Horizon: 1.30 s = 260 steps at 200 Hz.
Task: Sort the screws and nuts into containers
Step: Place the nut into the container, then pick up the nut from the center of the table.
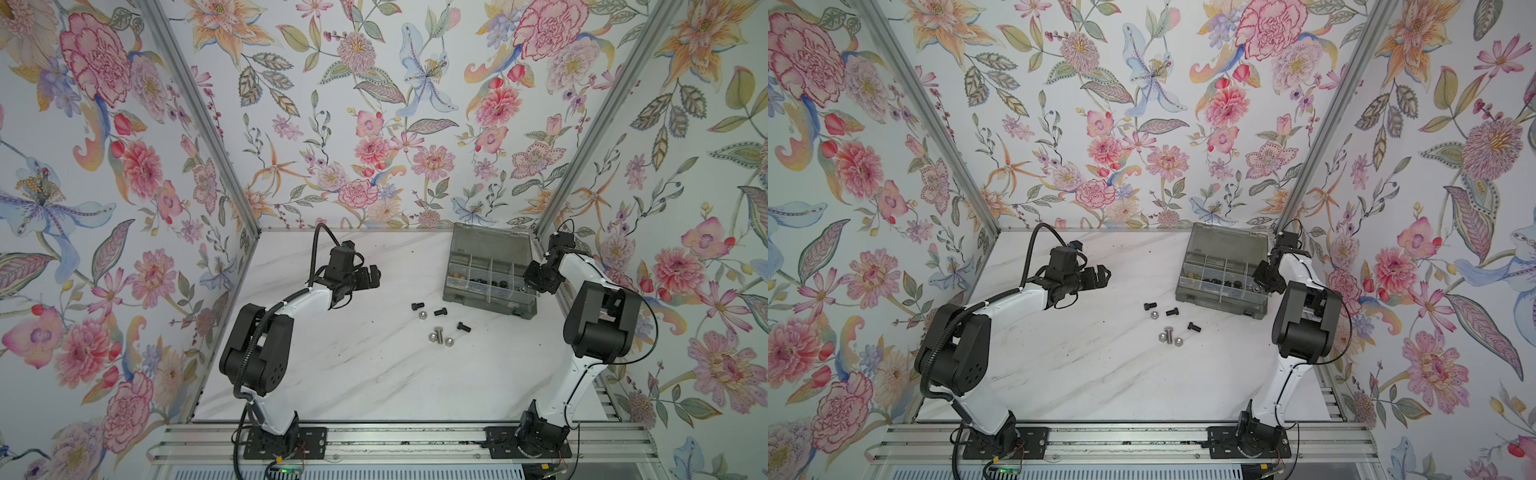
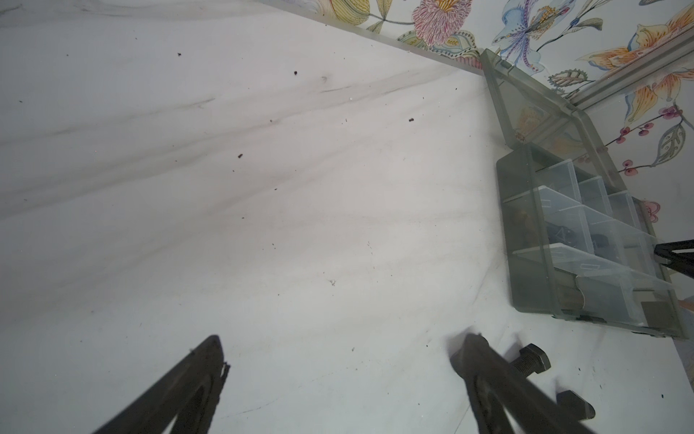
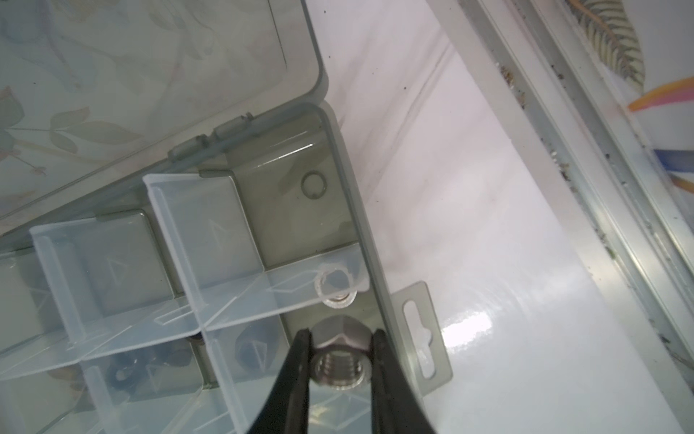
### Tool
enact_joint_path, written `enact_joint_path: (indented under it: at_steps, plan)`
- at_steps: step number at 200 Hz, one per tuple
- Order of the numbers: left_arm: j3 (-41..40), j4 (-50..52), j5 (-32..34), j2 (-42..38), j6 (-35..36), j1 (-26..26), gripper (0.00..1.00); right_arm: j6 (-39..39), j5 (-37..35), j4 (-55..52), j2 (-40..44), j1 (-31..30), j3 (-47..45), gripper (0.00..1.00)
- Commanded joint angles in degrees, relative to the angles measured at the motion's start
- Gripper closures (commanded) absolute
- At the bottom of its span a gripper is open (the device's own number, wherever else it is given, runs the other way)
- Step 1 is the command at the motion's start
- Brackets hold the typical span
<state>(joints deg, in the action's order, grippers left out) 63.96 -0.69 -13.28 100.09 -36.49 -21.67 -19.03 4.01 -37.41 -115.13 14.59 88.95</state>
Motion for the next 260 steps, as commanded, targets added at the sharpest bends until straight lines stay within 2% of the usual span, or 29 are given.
enact_joint_path:
  at_steps: [1,30,66,81,106,139,195,260]
  plan:
    - [1.6,0.7,0.1,0.6,-0.3,-0.4,0.01,0.5,-0.8,-0.8,-0.7,-0.8,1.5,0.91]
    - [1.5,0.7,0.1,0.6,-0.3,-0.4,0.01,0.7,-0.4,-0.8,-0.9,-0.9,1.8,0.90]
    - [1.2,0.7,0.0,0.4,-0.3,-0.4,0.00,1.1,-0.2,-1.2,-0.2,-1.0,1.9,0.68]
    - [1.2,0.6,0.2,0.3,-0.3,-0.4,0.01,1.5,0.3,-1.8,0.6,-1.1,2.0,0.62]
    - [1.2,0.6,0.1,0.3,-0.2,-0.4,0.01,2.3,0.6,-2.8,3.5,-1.7,1.4,0.55]
    - [1.3,0.7,0.3,0.2,-0.2,-0.4,0.01,4.4,3.0,-4.6,10.6,-4.6,-1.9,0.52]
    - [2.0,1.0,0.2,0.8,0.0,-0.3,0.01,4.6,7.0,-5.7,22.5,-18.0,-13.9,0.48]
    - [2.7,1.3,-0.1,1.5,0.0,-0.5,0.01,-5.8,1.5,-5.2,25.9,-35.5,-26.4,0.47]
